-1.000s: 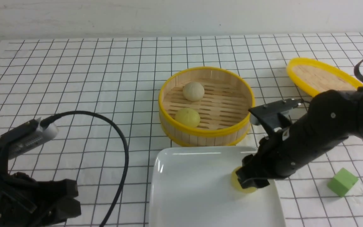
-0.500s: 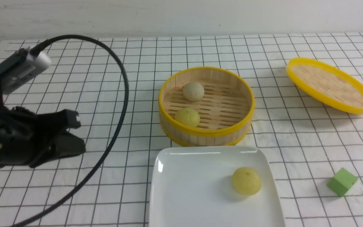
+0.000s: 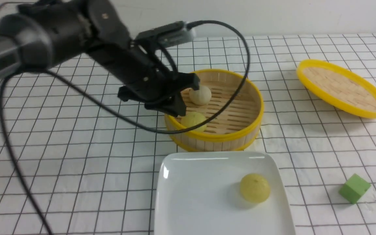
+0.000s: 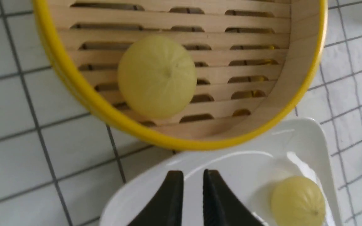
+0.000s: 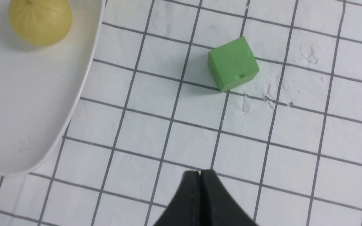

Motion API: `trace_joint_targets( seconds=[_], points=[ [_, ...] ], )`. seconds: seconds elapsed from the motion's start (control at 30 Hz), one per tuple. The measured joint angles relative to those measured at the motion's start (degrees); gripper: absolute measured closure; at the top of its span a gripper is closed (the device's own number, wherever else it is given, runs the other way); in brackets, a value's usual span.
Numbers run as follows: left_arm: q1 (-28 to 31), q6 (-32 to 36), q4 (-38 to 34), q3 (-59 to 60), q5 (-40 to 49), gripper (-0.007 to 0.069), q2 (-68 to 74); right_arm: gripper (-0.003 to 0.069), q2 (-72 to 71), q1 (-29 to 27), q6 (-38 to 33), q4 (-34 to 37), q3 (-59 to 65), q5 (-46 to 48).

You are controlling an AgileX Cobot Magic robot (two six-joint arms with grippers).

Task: Put the steamed buns into the plate on the white-black tablecloth.
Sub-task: 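Reach into the bamboo steamer and grasp a bun with the left gripper, then carry the bun from the bamboo steamer to the plate with the left gripper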

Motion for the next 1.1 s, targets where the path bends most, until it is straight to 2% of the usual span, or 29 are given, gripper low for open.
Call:
trace_joint_targets(
  seconds=[0.03, 0.13, 0.17, 0.23, 0.33, 0.43, 0.5, 0.53, 0.57, 0.63, 0.7, 0.87, 0.93, 1.03, 1.1],
  points=[
    [-1.60, -2.37, 4.50, -5.02, 2.16, 0.0414, 4.03, 0.0672, 0.00, 0.00, 0.00, 0.00, 0.11, -0.83],
    [-3.46, -5.14, 10.48, -12.85, 5.78, 0.0303, 10.32, 0.0671, 0.00, 0.00, 0.12, 0.05, 0.11, -1.39],
    [-3.56, -5.26, 10.81, -12.85, 5.78, 0.0303, 10.32, 0.0671, 0.00, 0.00, 0.18, 0.06, 0.11, -1.38],
    [-4.69, -5.97, 14.31, -17.52, 7.14, 0.0233, 14.25, 0.0670, 0.00, 0.00, 0.20, 0.39, 0.11, -1.59],
    [-5.15, -6.34, 16.54, -20.08, 7.21, 0.0206, 17.18, 0.0669, 0.00, 0.00, 0.46, 0.95, 0.17, -1.70],
    [-5.19, -7.20, 17.56, -20.33, 7.03, 0.0232, 18.59, 0.0667, 0.00, 0.00, 0.50, 1.18, 0.17, -1.77],
    [-5.19, -8.23, 17.97, -20.57, 6.79, 0.0361, 20.30, 0.0667, 0.00, 0.00, 0.56, 1.32, 0.17, -1.89],
    [-5.19, -8.23, 17.97, -20.56, 6.79, 0.0372, 20.37, 0.0666, 0.00, 0.00, 0.56, 1.32, 0.17, -1.89],
    [-5.19, -8.47, 18.12, -20.77, 6.55, 0.0468, 20.61, 0.0665, 0.00, 0.00, 0.56, 1.34, 0.17, -2.01],
    [-5.19, -8.47, 17.99, -21.23, 6.77, 0.0575, 20.10, 0.0664, 0.00, 0.00, 0.61, 1.34, 0.17, -2.02],
    [-5.19, -8.47, 17.13, -22.27, 8.15, 0.0601, 18.90, 0.0663, 0.00, 0.00, 0.61, 1.46, 0.17, -2.06],
    [-5.22, -8.47, 16.34, -26.45, 14.23, 0.0605, 13.24, 0.0659, 0.00, 0.00, 0.61, 1.48, 0.17, -2.06],
    [-5.14, -6.46, 15.42, -28.67, 18.05, 0.0605, 7.50, 0.0659, 0.00, 0.00, 0.61, 1.48, 0.17, -2.06],
    [-5.14, -3.39, 15.25, -28.41, 19.10, 0.0603, 1.28, 0.0657, 0.00, 0.00, 0.61, 1.52, 0.17, -2.06],
    [-5.14, -2.21, 12.91, -23.72, 19.48, 0.0603, -6.83, 0.0656, -0.07, 0.00, 0.61, 1.52, 0.17, -2.14]
  ],
)
